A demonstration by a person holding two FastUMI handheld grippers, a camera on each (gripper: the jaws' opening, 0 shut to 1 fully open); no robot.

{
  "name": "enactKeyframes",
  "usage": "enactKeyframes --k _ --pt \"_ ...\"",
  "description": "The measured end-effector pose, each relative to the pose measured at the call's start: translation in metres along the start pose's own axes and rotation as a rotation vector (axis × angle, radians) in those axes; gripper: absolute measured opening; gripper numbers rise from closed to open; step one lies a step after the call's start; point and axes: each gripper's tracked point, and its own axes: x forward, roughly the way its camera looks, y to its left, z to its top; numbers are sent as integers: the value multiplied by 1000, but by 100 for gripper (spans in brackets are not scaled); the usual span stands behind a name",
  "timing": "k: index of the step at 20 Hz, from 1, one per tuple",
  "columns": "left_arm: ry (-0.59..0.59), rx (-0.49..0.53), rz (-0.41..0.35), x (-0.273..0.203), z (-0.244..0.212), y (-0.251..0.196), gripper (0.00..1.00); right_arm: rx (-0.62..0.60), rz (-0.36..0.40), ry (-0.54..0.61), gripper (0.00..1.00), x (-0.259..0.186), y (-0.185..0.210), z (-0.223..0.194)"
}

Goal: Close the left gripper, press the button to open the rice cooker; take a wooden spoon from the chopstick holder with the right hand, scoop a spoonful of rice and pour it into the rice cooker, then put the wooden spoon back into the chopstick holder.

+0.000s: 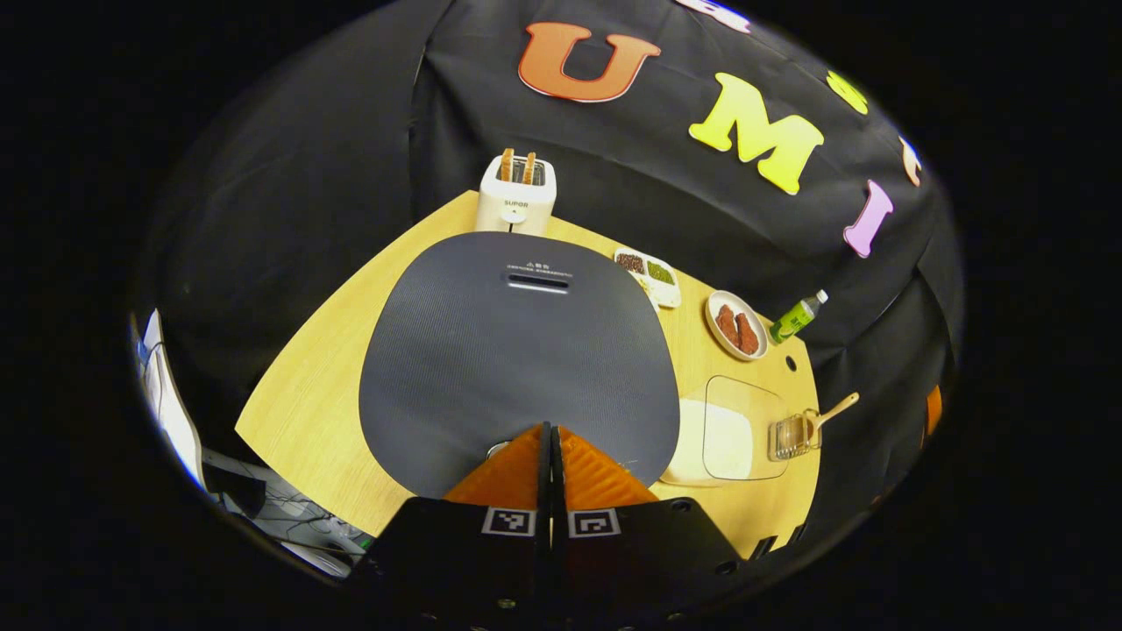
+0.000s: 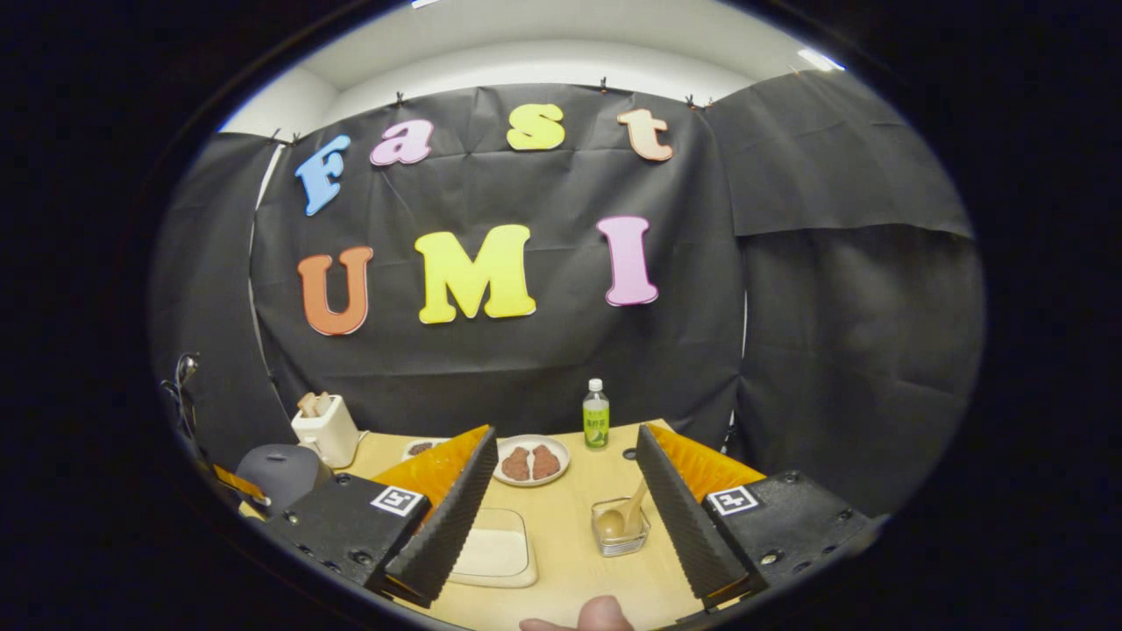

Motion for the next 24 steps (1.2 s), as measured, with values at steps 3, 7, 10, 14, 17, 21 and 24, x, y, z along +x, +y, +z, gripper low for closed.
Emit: enactKeyframes --k 3,7,10,14,17,21,24 --pt "-103 7 -31 -20 29 -8 0 -16 16 -20 99 -3 4 9" --pt "-311 68 -40 -50 97 -23 0 -42 30 -56 100 -7 9 22" --pt "-438 125 -44 -65 136 -35 0 -50 35 -59 100 -8 7 26" --pt "-558 105 -112 -99 167 -69 1 -68 34 -75 99 -13 4 35" --pt "-616 116 -136 -119 166 -79 7 -73 35 -75 99 -15 2 34" --pt "-643 170 -97 -132 149 -83 42 -65 23 -65 100 -12 -12 29" --pt "-691 223 -78 -145 138 -92 93 -63 14 -47 100 -7 -26 21"
